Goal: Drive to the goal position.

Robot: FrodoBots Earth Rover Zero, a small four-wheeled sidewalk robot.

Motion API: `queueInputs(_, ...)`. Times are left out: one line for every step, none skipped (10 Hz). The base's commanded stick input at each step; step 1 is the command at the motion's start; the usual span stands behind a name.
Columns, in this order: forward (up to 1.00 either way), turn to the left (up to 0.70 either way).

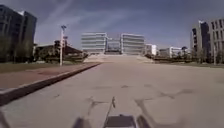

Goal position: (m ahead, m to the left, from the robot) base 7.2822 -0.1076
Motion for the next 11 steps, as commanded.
queueInputs(0.7,0.27)
queueInputs(0.7,0.27)
queueInputs(0.7,0.27)
queueInputs(0.7,0.27)
queueInputs(0.7,0.27)
queueInputs(0.7,0.27)
queueInputs(0.7,0.27)
queueInputs(0.7,0.06)
queueInputs(0.7,0.0)
queueInputs(0.7,0.0)
queueInputs(0.7,0.0)
